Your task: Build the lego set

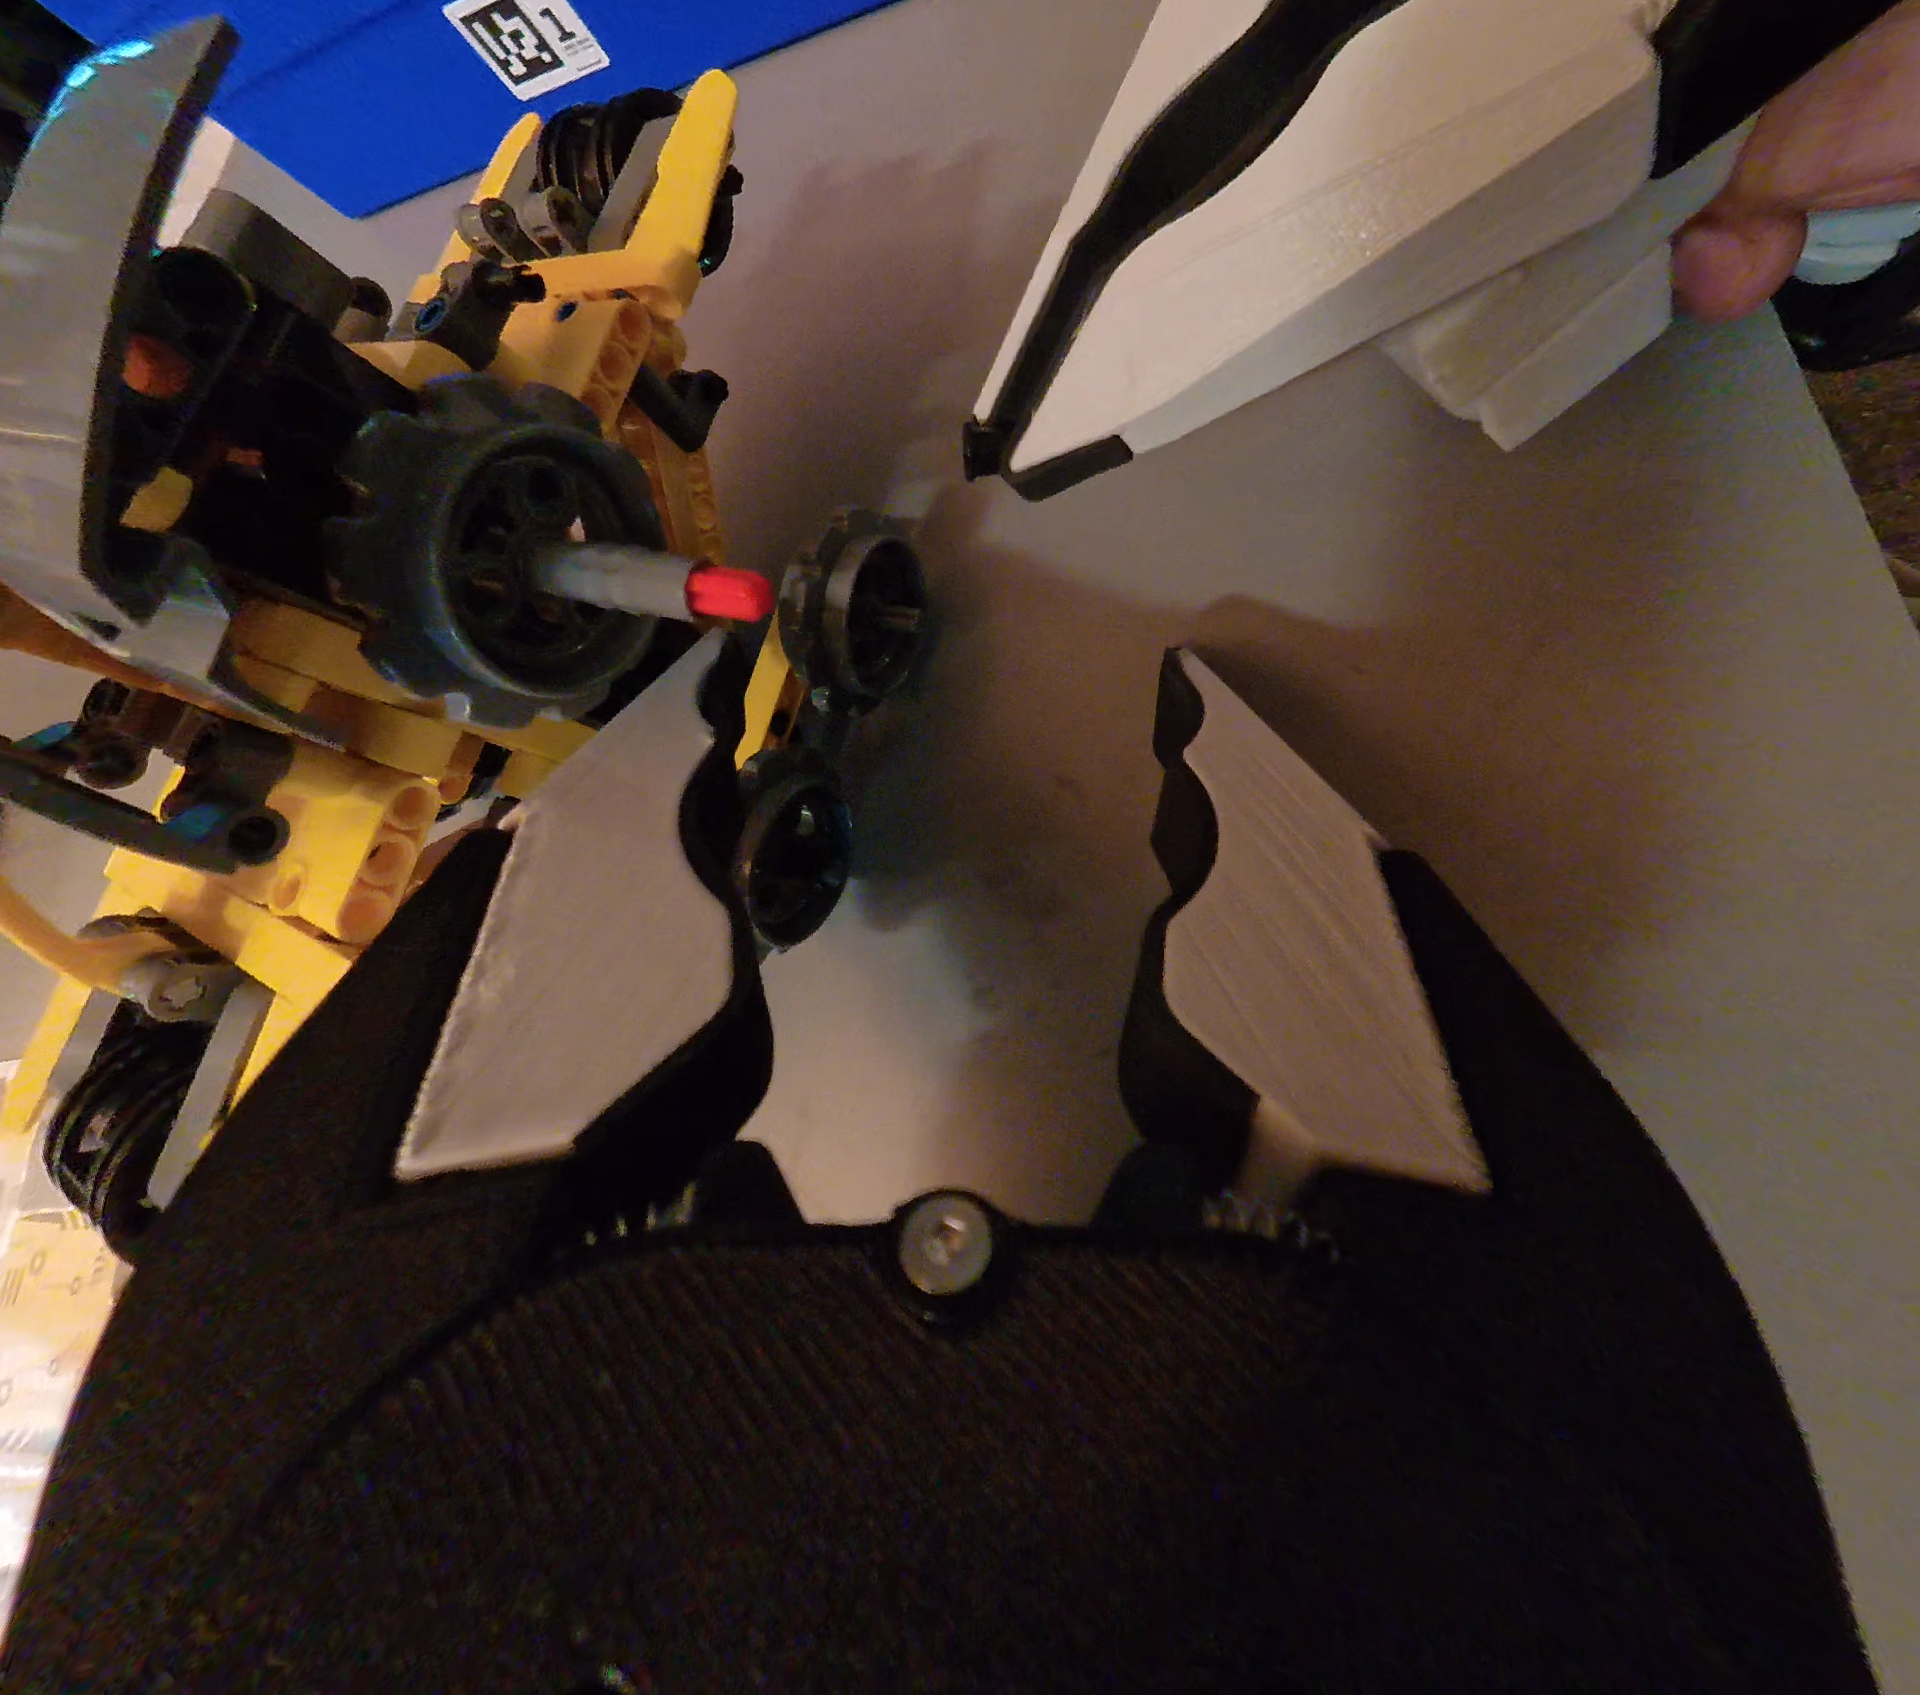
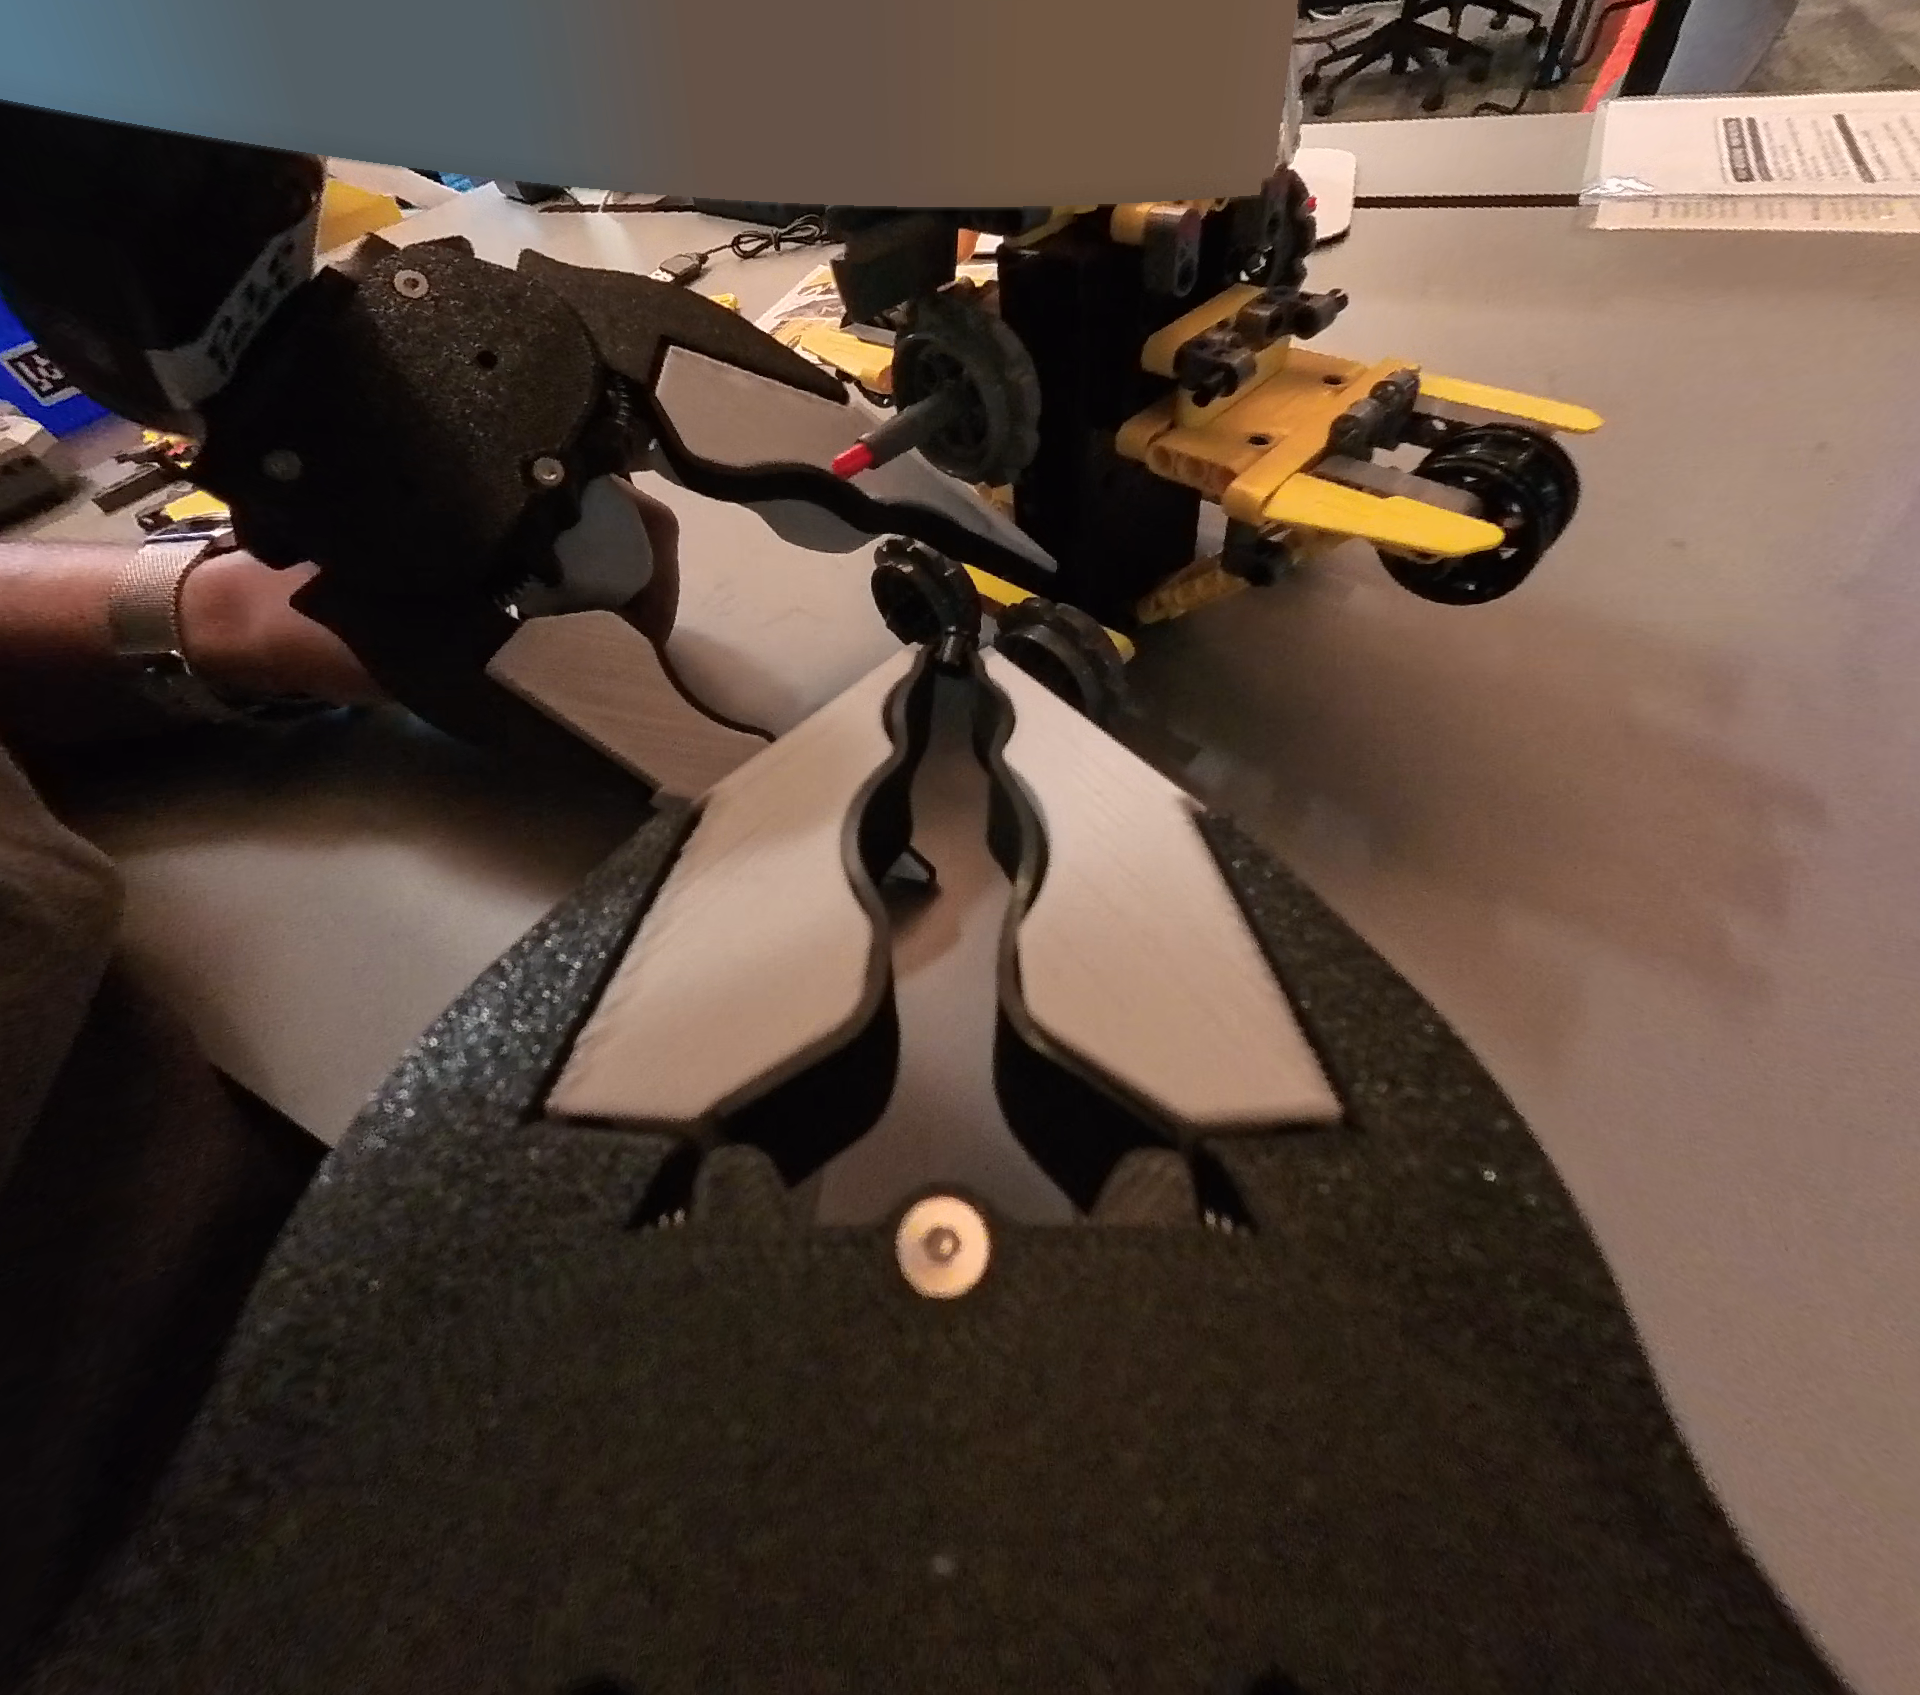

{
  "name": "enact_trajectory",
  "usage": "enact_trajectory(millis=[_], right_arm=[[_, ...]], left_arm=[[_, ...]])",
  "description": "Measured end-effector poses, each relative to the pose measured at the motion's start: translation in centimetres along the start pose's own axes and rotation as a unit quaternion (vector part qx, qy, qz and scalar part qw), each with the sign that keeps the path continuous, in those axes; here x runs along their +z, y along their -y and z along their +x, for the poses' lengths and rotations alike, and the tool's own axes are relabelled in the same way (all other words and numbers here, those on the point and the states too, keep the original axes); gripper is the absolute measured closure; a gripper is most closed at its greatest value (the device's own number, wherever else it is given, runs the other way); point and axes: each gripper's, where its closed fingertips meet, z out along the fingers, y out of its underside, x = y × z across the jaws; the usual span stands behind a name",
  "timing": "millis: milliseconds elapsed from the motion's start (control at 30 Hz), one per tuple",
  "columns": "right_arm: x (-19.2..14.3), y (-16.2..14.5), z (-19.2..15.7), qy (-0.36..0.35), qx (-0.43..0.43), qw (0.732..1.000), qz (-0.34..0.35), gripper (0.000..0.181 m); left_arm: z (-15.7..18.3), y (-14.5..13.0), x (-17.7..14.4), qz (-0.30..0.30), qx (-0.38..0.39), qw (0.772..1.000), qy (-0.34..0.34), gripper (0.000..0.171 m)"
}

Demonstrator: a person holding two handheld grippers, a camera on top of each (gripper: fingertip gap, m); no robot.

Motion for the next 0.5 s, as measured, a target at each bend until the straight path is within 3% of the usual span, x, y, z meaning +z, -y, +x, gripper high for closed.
enact_trajectory(millis=[500], right_arm=[[3.1, -4.0, 0.8, -0.098, 0.046, 0.981, -0.159, 0.175]], left_arm=[[0.4, -0.4, 0.0, -0.013, -0.012, 1.0, -0.019, 0.1]])
